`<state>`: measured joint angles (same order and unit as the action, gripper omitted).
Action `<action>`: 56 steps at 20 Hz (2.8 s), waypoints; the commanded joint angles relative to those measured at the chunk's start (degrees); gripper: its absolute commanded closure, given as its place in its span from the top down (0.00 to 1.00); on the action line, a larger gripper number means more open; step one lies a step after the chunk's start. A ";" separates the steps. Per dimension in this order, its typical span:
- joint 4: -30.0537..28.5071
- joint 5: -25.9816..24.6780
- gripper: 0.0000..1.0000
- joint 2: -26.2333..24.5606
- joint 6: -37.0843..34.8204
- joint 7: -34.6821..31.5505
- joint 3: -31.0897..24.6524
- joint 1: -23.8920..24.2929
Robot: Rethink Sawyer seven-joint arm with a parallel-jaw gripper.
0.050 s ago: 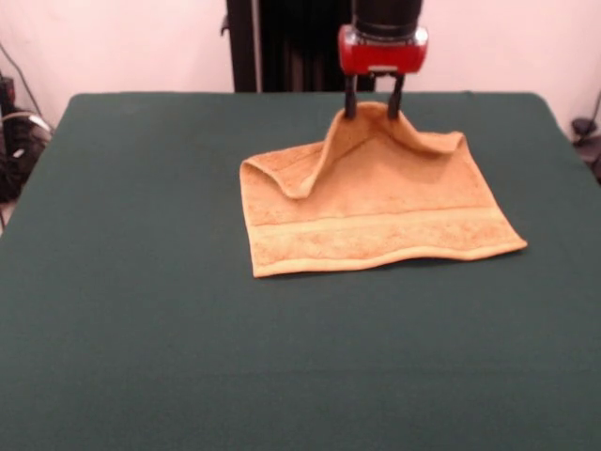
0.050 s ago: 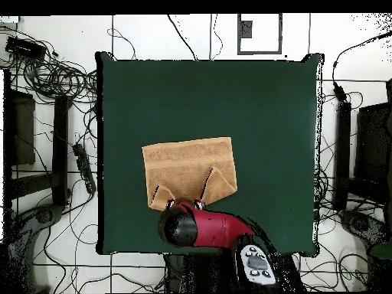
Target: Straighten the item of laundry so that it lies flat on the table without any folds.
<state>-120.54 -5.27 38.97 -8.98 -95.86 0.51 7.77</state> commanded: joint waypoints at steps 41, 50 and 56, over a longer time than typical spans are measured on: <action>7.34 7.62 1.00 11.72 -21.62 -11.13 -1.01 -11.07; 11.49 7.33 1.00 1.13 -12.68 -8.29 -4.87 -8.80; 12.05 6.02 1.00 -3.53 -6.89 -6.93 -7.23 -6.12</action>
<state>-111.68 -0.73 43.83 -20.46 -95.86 1.29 0.38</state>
